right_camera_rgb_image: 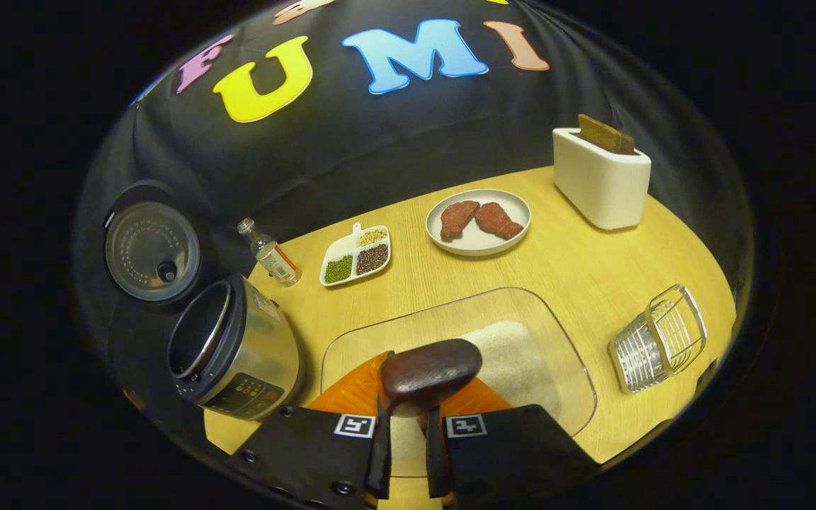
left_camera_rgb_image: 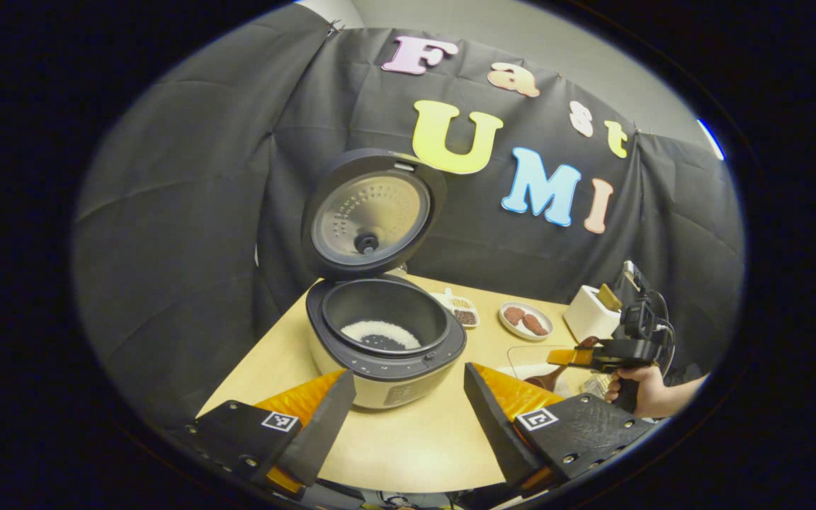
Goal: Close the left gripper, press the button to open the rice cooker; take a wooden spoon from the chopstick holder with the right hand, scoop a spoonful of rice and pour it into the rice cooker, then put the wooden spoon back into the chopstick holder.
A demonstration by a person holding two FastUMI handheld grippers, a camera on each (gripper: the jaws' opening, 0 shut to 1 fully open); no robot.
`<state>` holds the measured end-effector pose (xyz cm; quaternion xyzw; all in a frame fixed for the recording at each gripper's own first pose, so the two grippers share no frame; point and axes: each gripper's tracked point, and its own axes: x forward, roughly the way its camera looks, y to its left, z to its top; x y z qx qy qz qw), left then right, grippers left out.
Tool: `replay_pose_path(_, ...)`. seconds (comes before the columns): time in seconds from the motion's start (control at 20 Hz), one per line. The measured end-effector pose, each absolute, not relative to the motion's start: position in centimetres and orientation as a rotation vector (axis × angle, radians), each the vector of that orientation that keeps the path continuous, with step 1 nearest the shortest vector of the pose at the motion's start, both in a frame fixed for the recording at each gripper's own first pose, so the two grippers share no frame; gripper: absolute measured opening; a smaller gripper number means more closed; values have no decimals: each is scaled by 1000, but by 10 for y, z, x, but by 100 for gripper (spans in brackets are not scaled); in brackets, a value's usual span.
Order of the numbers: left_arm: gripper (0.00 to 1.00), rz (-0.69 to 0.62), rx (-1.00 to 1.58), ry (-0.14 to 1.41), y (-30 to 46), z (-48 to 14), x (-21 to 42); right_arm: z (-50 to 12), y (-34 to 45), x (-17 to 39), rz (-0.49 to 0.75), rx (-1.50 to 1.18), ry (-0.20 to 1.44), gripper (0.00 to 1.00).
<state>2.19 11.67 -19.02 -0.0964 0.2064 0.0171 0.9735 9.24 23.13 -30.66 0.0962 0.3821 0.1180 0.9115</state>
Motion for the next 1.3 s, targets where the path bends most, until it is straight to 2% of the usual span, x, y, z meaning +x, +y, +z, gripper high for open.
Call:
replay_pose_path(0.1, 95, 41, -193, 410, 118, -189, 24, -306, 235, 90, 244, 252, 816, 19)
replay_pose_path(0.15, 95, 44, -189, 407, 120, -188, 24, -305, 237, 88, 243, 271, 825, 22)
replay_pose_path(0.35, 95, 51, -181, 403, 124, -186, 28, -301, 239, 81, 247, 360, 871, 22)
replay_pose_path(0.4, 95, 51, -180, 400, 124, -185, 29, -300, 239, 79, 246, 382, 881, 19)
replay_pose_path(0.55, 95, 47, -171, 398, 121, -183, 32, -293, 234, 75, 245, 456, 903, 19)
replay_pose_path(0.6, 95, 44, -171, 392, 119, -179, 34, -291, 230, 75, 239, 490, 905, 22)
replay_pose_path(0.8, 95, 46, -154, 321, 116, -154, 39, -287, 207, 75, 181, 634, 923, 22)
replay_pose_path(0.85, 95, 45, -143, 311, 116, -150, 39, -286, 200, 75, 160, 672, 923, 19)
replay_pose_path(0.9, 95, 44, -131, 303, 115, -147, 40, -286, 193, 76, 143, 700, 921, 22)
replay_pose_path(1.3, 95, 23, -110, 293, 114, -144, 41, -271, 160, 77, 61, 891, 893, 22)
